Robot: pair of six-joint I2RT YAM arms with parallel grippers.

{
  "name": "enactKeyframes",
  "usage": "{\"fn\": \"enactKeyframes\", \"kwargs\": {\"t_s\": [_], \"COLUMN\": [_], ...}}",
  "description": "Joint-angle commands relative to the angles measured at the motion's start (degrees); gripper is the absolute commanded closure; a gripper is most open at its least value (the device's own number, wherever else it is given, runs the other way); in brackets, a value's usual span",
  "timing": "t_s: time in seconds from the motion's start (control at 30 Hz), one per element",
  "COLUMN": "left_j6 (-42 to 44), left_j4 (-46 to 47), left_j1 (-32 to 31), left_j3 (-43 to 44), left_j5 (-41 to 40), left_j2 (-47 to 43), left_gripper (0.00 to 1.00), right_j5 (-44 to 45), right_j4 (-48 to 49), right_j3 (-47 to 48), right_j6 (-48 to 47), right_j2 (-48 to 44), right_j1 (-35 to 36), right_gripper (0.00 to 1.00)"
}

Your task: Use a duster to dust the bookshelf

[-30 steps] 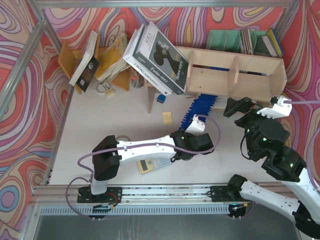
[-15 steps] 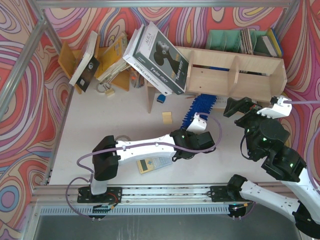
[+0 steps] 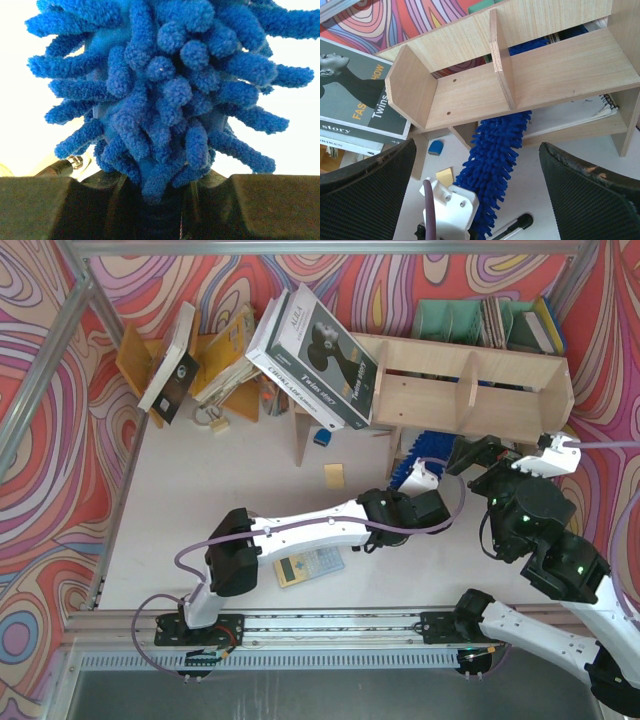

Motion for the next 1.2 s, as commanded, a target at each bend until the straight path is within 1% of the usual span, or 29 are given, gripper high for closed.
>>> {"fn": "enactKeyframes", "kwargs": {"t_s": [0.0,0.2,0.43,0.57,0.77,0.87,0.93,1.07,1.17], "left_j6": [1.3,-3.7,-8.2,-8.0,-4.0,-3.4,-3.4,-3.8,-4.9], "left_j4": [3.1,2.1,-0.5,0.8,3.0,3.4,3.6,6.5,6.7], "left_j1": [-0.1,0.9,1.6,2.5,2.5,2.5,2.6,3.2,3.3], "left_j3": [0.3,-7.6,-15.0,-17.2,-11.7,-10.2,-11.0,-17.0,-19.8], "left_j5": [-2.3,-8.5,-12.6,-10.3,-4.7,-3.8,-3.8,-2.3,-1.4], "left_j2": [-1.4,-7.8,-14.1,-14.8,-9.9,-7.6,-7.1,-8.9,-9.4], "left_gripper": [1.00,1.00,1.00,1.00,1.00,1.00,1.00,1.00,1.00], "right_j5": [1.4,1.4,1.5,1.5,1.6,1.7,1.8,2.2,2.3], "right_j4": [0.7,1.0,0.8,0.7,-0.2,-0.4,-0.7,-0.9,-0.7], "right_j3": [-0.5,-1.0,-0.9,-1.1,-0.6,-0.4,-0.4,-0.5,-0.6], "right_j6": [-0.1,0.0,0.0,0.2,0.6,0.7,0.6,0.3,0.3], "right_j2": [-0.9,-0.7,-0.9,-1.4,-1.5,-1.7,-1.9,-2.1,-2.2], "right_j1": [0.0,0.0,0.0,0.0,0.0,0.0,-0.1,0.0,0.0], "right_gripper": [0.01,0.01,0.01,0.01,0.01,0.01,0.01,0.01,0.01]}}
